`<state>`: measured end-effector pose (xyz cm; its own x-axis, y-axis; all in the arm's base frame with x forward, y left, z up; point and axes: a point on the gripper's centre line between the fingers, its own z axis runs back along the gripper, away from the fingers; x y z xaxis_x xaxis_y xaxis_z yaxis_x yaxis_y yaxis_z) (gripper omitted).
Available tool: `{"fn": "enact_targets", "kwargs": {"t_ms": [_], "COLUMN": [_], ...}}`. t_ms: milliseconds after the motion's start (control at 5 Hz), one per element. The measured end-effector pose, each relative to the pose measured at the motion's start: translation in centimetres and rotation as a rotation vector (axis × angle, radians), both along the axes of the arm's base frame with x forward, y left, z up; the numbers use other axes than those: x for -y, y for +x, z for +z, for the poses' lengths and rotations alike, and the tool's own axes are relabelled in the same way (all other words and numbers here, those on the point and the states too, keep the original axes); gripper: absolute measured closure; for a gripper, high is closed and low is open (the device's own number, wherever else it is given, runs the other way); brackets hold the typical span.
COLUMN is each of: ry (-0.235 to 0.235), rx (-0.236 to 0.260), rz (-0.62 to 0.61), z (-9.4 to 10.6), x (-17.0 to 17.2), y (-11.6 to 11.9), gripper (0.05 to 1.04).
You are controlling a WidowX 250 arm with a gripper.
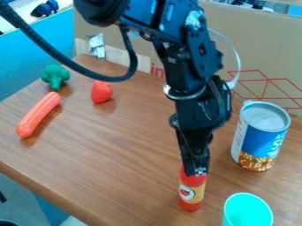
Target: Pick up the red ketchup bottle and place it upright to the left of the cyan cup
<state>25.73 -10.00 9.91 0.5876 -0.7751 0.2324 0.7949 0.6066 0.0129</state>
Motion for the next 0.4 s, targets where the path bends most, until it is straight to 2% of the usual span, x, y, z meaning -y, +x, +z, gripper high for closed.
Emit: {"fn": "enact_targets", "kwargs": {"t_ms": [200,400], "ry": [-0.112,-0.201], "rx": [-0.029,0.005], "rz": [0.093,0.185], "z": [1.9,5.4], "x": [-1.4,-3.0], "y": [0.1,0.3], "gripper": [0.094,0.077]}}
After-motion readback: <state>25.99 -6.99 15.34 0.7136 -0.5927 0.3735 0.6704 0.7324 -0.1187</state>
